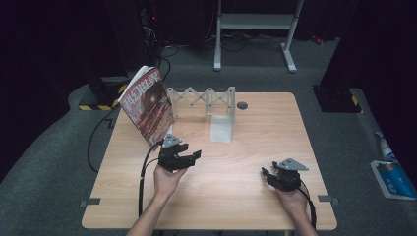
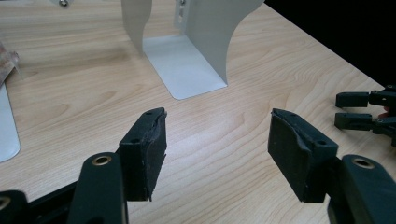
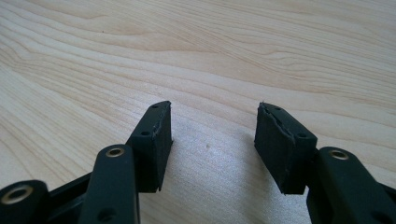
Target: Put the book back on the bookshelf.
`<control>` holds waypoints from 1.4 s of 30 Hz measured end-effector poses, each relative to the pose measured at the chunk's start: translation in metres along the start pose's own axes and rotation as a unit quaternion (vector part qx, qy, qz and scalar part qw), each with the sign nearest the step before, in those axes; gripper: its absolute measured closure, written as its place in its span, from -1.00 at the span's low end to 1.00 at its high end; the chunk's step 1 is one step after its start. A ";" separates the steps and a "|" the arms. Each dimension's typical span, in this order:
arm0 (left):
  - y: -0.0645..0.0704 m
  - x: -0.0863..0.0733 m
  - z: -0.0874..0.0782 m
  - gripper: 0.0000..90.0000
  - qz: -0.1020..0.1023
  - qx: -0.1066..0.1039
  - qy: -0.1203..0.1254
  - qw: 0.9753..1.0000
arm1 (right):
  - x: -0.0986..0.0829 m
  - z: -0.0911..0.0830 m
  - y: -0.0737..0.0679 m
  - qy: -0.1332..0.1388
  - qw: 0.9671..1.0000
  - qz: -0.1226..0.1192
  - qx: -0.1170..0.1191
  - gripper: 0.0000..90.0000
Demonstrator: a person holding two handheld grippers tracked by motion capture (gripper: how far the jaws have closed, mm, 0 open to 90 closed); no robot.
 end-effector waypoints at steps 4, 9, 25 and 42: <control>0.000 -0.002 0.003 -0.17 -0.003 -0.001 -0.002 1.000 | 0.000 0.000 0.000 0.000 1.000 0.000 0.000 0.02; -0.001 -0.004 0.007 -0.17 -0.007 0.000 -0.006 1.000 | 0.000 0.000 0.000 0.000 1.000 0.000 0.000 0.02; -0.005 -0.013 0.020 -0.16 -0.006 0.015 -0.023 1.000 | 0.000 0.000 0.000 0.000 1.000 0.000 0.000 0.02; -0.013 -0.022 0.032 -0.16 -0.006 0.033 -0.035 0.999 | 0.000 0.000 0.000 0.000 1.000 0.000 0.000 0.02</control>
Point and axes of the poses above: each handheld gripper's, and its own axes: z roughly forward along the jaws, x roughly out of its top, y roughly to its right, the point moved 9 cm from there along z, roughly forward along the jaws, and after that the axes turned 3 degrees about -y, right-handed, at the moved point
